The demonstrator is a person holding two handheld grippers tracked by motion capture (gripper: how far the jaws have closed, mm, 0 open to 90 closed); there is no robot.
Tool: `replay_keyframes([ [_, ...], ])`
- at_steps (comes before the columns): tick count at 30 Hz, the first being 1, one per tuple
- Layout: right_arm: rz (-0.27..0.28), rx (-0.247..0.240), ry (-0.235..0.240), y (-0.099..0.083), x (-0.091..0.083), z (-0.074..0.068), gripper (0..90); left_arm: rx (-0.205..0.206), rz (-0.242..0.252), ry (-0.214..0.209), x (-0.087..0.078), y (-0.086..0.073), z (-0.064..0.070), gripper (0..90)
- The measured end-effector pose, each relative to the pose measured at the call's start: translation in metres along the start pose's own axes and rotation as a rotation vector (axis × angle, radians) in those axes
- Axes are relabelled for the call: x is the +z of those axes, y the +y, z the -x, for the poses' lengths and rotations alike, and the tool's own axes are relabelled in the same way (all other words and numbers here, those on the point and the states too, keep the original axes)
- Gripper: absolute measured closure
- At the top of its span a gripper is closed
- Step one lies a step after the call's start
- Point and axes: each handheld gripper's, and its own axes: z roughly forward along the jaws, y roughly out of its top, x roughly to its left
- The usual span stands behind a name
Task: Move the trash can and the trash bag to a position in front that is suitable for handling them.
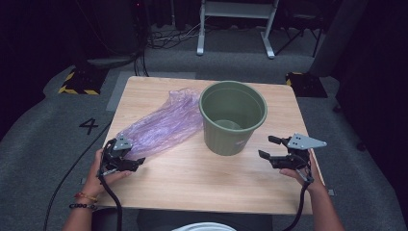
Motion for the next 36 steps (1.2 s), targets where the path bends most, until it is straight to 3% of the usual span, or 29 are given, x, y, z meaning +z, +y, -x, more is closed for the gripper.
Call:
replay_keyframes([
  [1, -0.018, 0.009, 0.002, -0.006, 0.001, 0.001, 29.6, 0.019, -0.010, -0.031, 0.002, -0.001, 0.000, 38.6],
  [4, -0.037, 0.011, 0.001, -0.013, 0.000, 0.002, 30.0, 0.029, -0.004, -0.094, 0.004, 0.000, 0.000, 44.6],
  [6, -0.048, 0.020, 0.001, -0.018, 0.000, 0.003, 30.1, 0.048, -0.027, -0.127, 0.010, 0.001, 0.003, 46.4],
  [8, -0.054, 0.032, 0.001, -0.023, -0.001, 0.005, 30.4, 0.098, -0.037, -0.136, 0.015, 0.001, 0.011, 48.3],
  [10, -0.057, 0.037, 0.000, -0.025, -0.001, 0.005, 30.5, 0.100, -0.032, -0.151, 0.016, 0.003, 0.015, 49.0],
  [14, -0.063, 0.053, -0.009, -0.030, -0.001, 0.008, 30.7, 0.163, -0.031, -0.188, 0.023, 0.012, 0.039, 47.0],
  [15, -0.063, 0.053, -0.009, -0.030, -0.001, 0.008, 30.7, 0.163, -0.031, -0.188, 0.023, 0.012, 0.039, 46.1],
  [16, -0.067, 0.060, -0.014, -0.032, 0.000, 0.009, 30.7, 0.187, -0.027, -0.212, 0.027, 0.015, 0.050, 44.3],
  [24, -0.094, 0.073, -0.014, -0.038, 0.005, 0.010, 30.3, 0.263, -0.012, -0.311, 0.049, 0.039, 0.106, 32.8],
  [26, -0.095, 0.077, -0.016, -0.039, 0.006, 0.010, 30.2, 0.277, -0.013, -0.321, 0.055, 0.046, 0.122, 29.3],
  [27, -0.095, 0.077, -0.016, -0.039, 0.006, 0.010, 30.2, 0.277, -0.013, -0.321, 0.055, 0.046, 0.122, 27.3],
  [30, -0.097, 0.088, -0.021, -0.040, 0.007, 0.010, 30.0, 0.333, -0.023, -0.371, 0.066, 0.062, 0.152, 27.1],
  [32, -0.099, 0.088, -0.032, -0.041, 0.008, 0.009, 30.0, 0.364, -0.029, -0.371, 0.068, 0.068, 0.165, 24.5],
  [33, -0.099, 0.088, -0.032, -0.041, 0.008, 0.009, 30.0, 0.364, -0.029, -0.371, 0.068, 0.068, 0.165, 23.6],
  [34, -0.103, 0.089, -0.036, -0.042, 0.010, 0.008, 30.0, 0.393, -0.021, -0.375, 0.067, 0.074, 0.174, 23.7],
  [36, -0.107, 0.084, -0.042, -0.043, 0.011, 0.007, 29.7, 0.427, 0.001, -0.358, 0.062, 0.077, 0.180, 22.9],
])
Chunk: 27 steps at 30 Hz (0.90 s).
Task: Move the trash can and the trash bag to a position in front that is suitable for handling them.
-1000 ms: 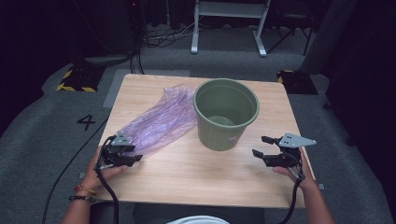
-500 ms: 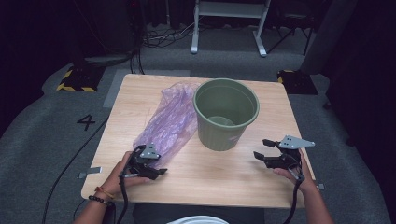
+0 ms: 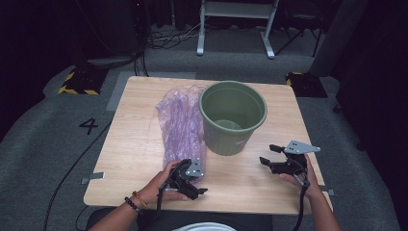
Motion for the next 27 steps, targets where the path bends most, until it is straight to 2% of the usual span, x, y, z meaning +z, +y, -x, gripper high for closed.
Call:
replay_keyframes([
  [3, -0.003, 0.004, 0.005, -0.001, 0.001, -0.001, 29.7, 0.006, 0.016, 0.010, -0.006, 0.001, 0.002, 19.8],
  [4, -0.006, 0.000, 0.002, -0.002, 0.003, -0.002, 29.7, 0.000, 0.040, 0.024, -0.015, 0.000, 0.000, 19.1],
  [5, -0.008, -0.002, 0.000, -0.002, 0.003, -0.003, 29.7, -0.011, 0.062, 0.019, -0.023, -0.001, -0.002, 18.8],
  [9, -0.026, -0.010, -0.003, -0.002, 0.007, -0.007, 29.7, -0.017, 0.102, 0.047, -0.056, -0.013, -0.003, 17.4],
  [11, -0.033, -0.014, -0.004, -0.002, 0.008, -0.008, 29.8, -0.018, 0.113, 0.052, -0.063, -0.016, -0.003, 17.4],
  [13, -0.037, -0.017, -0.001, -0.003, 0.010, -0.009, 30.1, -0.035, 0.132, 0.104, -0.083, -0.028, -0.004, 17.5],
  [14, -0.038, -0.017, -0.001, -0.003, 0.011, -0.009, 30.2, -0.065, 0.155, 0.115, -0.092, -0.035, -0.008, 17.7],
  [15, -0.040, -0.010, 0.002, -0.003, 0.012, -0.009, 31.0, -0.080, 0.162, 0.127, -0.097, -0.039, -0.011, 22.8],
  [16, -0.040, -0.010, 0.002, -0.003, 0.012, -0.009, 31.0, -0.100, 0.167, 0.150, -0.102, -0.046, -0.016, 22.8],
  [17, -0.043, -0.013, 0.008, -0.003, 0.013, -0.010, 31.8, -0.117, 0.142, 0.205, -0.105, -0.058, -0.028, 26.5],
  [18, -0.044, -0.017, 0.006, -0.003, 0.013, -0.010, 32.1, -0.129, 0.118, 0.217, -0.105, -0.066, -0.036, 29.3],
  [21, -0.047, -0.021, 0.014, -0.002, 0.015, -0.012, 32.2, -0.188, 0.116, 0.173, -0.097, -0.086, -0.057, 35.4],
  [22, -0.051, -0.021, 0.013, -0.002, 0.016, -0.012, 32.2, -0.194, 0.107, 0.159, -0.092, -0.089, -0.060, 36.6],
  [24, -0.054, -0.018, 0.014, -0.003, 0.016, -0.011, 32.4, -0.165, 0.070, 0.132, -0.078, -0.089, -0.061, 39.0],
  [27, -0.056, -0.010, 0.009, -0.004, 0.016, -0.009, 32.7, -0.115, 0.039, 0.083, -0.059, -0.082, -0.057, 41.5],
])
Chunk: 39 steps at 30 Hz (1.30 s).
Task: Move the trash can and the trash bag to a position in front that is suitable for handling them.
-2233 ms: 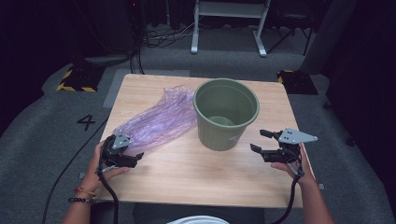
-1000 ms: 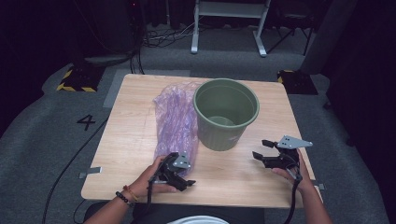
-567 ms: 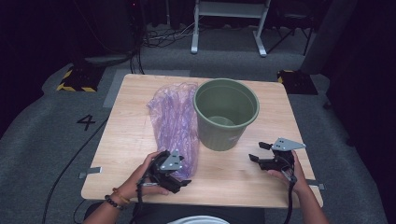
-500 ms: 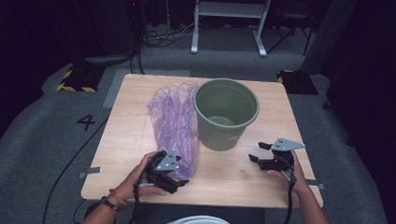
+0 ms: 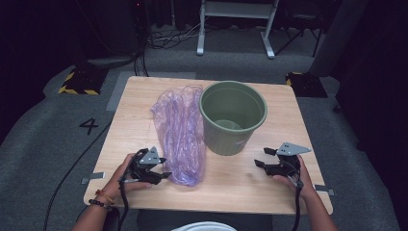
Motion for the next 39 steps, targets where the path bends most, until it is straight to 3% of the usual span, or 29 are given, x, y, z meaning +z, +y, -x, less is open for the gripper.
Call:
replay_keyframes([
  [3, -0.011, -0.004, -0.026, -0.004, -0.001, 0.005, 33.5, 0.011, 0.002, -0.044, 0.017, 0.009, 0.004, 44.2],
  [5, -0.010, 0.019, -0.028, -0.008, -0.002, 0.010, 34.3, 0.008, 0.015, -0.076, 0.026, 0.016, 0.007, 45.1],
  [7, -0.012, 0.025, -0.032, -0.009, -0.003, 0.012, 34.4, 0.001, 0.009, -0.073, 0.032, 0.021, 0.009, 45.1],
  [10, 0.002, 0.042, -0.049, -0.011, -0.009, 0.018, 34.6, 0.023, 0.018, -0.074, 0.045, 0.033, 0.017, 44.7],
  [15, 0.011, 0.046, -0.055, -0.012, -0.012, 0.020, 34.5, 0.017, 0.058, -0.078, 0.064, 0.048, 0.029, 42.7],
  [22, 0.001, 0.024, -0.030, -0.008, -0.010, 0.011, 33.3, 0.026, 0.073, -0.088, 0.096, 0.080, 0.047, 39.1],
  [28, -0.003, 0.000, 0.013, -0.003, -0.004, -0.001, 32.9, 0.034, 0.055, -0.089, 0.115, 0.103, 0.058, 36.2],
  [32, 0.009, -0.001, 0.051, 0.000, 0.000, -0.009, 32.9, 0.042, 0.053, -0.085, 0.124, 0.112, 0.064, 32.5],
  [34, 0.012, -0.009, 0.071, 0.003, 0.004, -0.014, 32.9, 0.047, 0.043, -0.093, 0.125, 0.114, 0.069, 25.0],
  [38, 0.011, -0.007, 0.086, 0.005, 0.011, -0.019, 32.8, 0.061, 0.020, -0.108, 0.117, 0.112, 0.071, 16.8],
  [39, -0.005, -0.020, 0.101, 0.007, 0.017, -0.023, 32.8, 0.067, 0.045, -0.106, 0.106, 0.109, 0.071, 16.7],
])
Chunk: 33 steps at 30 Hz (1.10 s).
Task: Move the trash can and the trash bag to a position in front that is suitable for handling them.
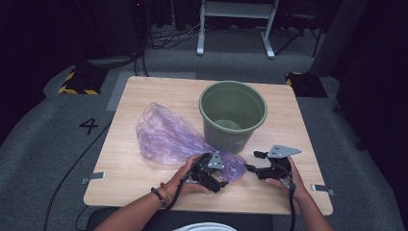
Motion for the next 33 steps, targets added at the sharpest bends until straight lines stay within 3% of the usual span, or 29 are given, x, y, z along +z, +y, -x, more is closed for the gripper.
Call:
replay_keyframes([
  [5, -0.028, -0.016, 0.008, 0.003, 0.012, -0.006, 35.1, 0.009, 0.043, 0.013, -0.025, -0.005, 0.002, 16.3],
  [9, -0.069, -0.065, 0.009, 0.004, 0.024, -0.013, 58.4, -0.018, 0.079, 0.014, -0.053, -0.018, 0.000, 16.0],
  [13, -0.101, -0.076, 0.001, 0.000, 0.028, -0.013, 71.5, -0.013, 0.101, 0.015, -0.078, -0.035, -0.001, 15.9],
  [17, -0.114, -0.071, -0.005, -0.003, 0.028, -0.010, 80.8, -0.020, 0.083, 0.011, -0.092, -0.051, -0.005, 16.1],
  [18, -0.113, -0.071, -0.006, -0.003, 0.027, -0.009, 82.3, -0.024, 0.058, 0.014, -0.098, -0.061, -0.008, 16.1],
  [19, -0.112, -0.061, -0.023, -0.005, 0.024, -0.005, 86.7, -0.052, 0.038, 0.029, -0.103, -0.074, -0.012, 16.5],
  [22, -0.118, -0.056, -0.044, -0.007, 0.020, 0.001, 88.0, -0.085, 0.009, 0.061, -0.113, -0.095, -0.017, 17.2],
  [24, -0.117, -0.048, -0.049, -0.009, 0.018, 0.003, 88.1, -0.093, 0.004, 0.065, -0.116, -0.100, -0.019, 17.3],
  [26, -0.120, -0.026, -0.069, -0.013, 0.011, 0.011, 88.1, -0.117, -0.011, 0.128, -0.125, -0.115, -0.026, 19.5],
  [27, -0.120, -0.026, -0.069, -0.013, 0.011, 0.011, 88.1, -0.117, -0.011, 0.128, -0.125, -0.115, -0.026, 20.1],
  [29, -0.122, -0.015, -0.111, -0.019, 0.002, 0.022, 88.1, -0.165, 0.037, 0.197, -0.139, -0.125, -0.034, 19.0],
  [31, -0.119, 0.005, -0.132, -0.023, -0.004, 0.029, 87.9, -0.195, 0.079, 0.219, -0.148, -0.129, -0.039, 17.8],
  [33, -0.121, 0.023, -0.161, -0.027, -0.012, 0.038, 87.5, -0.214, 0.086, 0.234, -0.152, -0.133, -0.044, 17.7],
])
